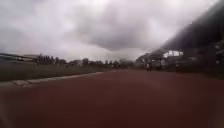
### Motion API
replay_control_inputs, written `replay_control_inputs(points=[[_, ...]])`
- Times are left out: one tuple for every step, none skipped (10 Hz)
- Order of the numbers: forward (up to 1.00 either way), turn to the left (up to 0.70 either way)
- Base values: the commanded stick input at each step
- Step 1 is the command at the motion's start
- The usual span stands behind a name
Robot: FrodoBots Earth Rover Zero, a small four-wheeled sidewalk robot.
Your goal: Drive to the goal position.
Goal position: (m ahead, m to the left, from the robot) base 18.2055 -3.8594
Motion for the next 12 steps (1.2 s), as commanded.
replay_control_inputs(points=[[0.5, 0.02], [0.5, 0.02], [0.5, 0.02], [0.5, 0.02], [0.5, 0.02], [0.5, 0.02], [0.5, 0.02], [0.5, 0.02], [0.5, 0.02], [0.5, 0.02], [0.5, 0.02], [0.5, 0.02]])
